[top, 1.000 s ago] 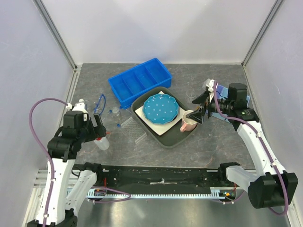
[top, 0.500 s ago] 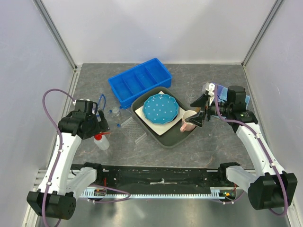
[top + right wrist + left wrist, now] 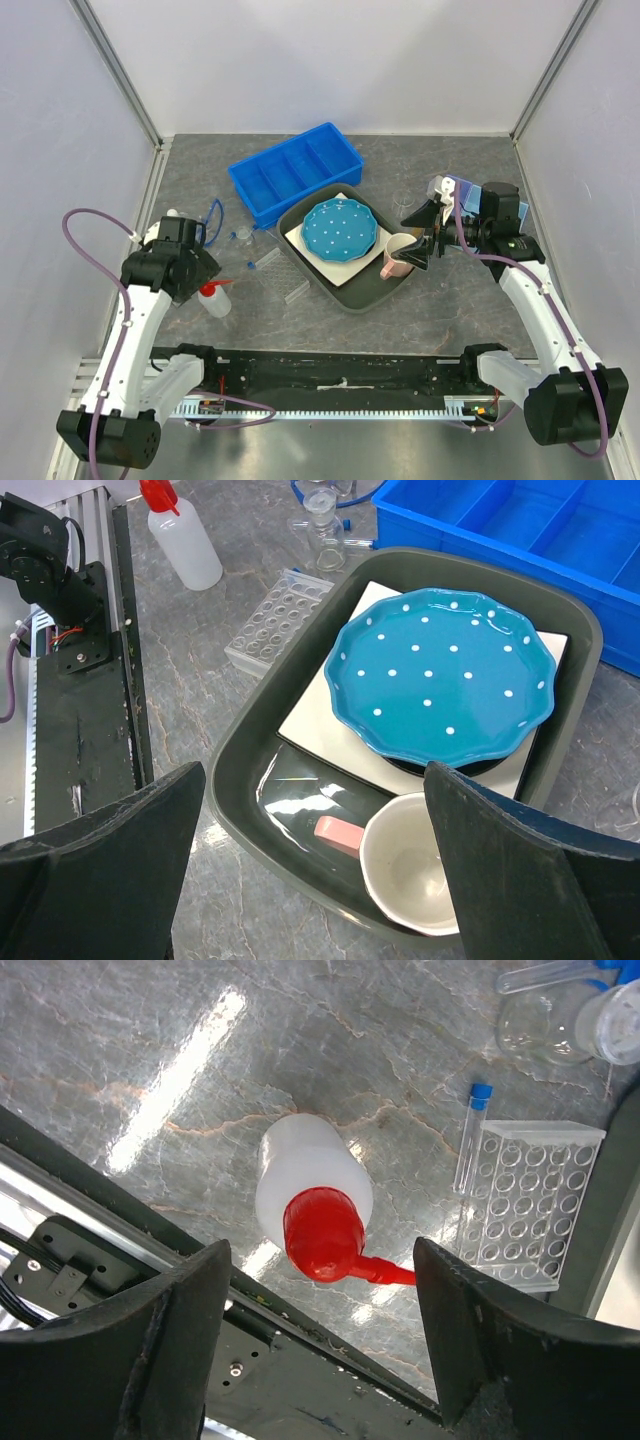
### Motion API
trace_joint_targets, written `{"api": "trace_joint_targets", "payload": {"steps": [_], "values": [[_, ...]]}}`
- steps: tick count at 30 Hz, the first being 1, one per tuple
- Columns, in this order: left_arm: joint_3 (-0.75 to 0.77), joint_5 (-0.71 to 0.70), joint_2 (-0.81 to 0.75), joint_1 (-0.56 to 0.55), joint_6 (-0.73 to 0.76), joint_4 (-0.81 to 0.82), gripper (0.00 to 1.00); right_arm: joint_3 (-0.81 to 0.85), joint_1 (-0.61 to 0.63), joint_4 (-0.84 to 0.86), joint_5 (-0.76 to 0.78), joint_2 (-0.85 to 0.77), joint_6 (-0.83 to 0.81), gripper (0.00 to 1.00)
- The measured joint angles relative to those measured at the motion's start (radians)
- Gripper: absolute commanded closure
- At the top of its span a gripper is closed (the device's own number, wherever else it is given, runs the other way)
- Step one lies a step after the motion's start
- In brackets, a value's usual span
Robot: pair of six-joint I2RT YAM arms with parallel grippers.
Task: Organize the chemistry lab equipment
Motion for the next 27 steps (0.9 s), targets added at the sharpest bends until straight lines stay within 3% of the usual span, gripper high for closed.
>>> {"api": "trace_joint_targets", "payload": {"steps": [18,22,27], "values": [[-0.047,-0.003,0.07,0.0,-0.093,0.012,0.36,0.0,0.0,-0.001,-0.001,-0.01,-0.008,0.02],[-0.055,0.009,0.061,0.0,-0.096,0.014,0.45,0.0,0.0,-0.001,-0.003,-0.01,-0.008,0.02],[-0.063,0.024,0.058,0.0,-0.098,0.024,0.64,0.0,0.0,-0.002,-0.003,-0.011,-0.008,0.02]]}}
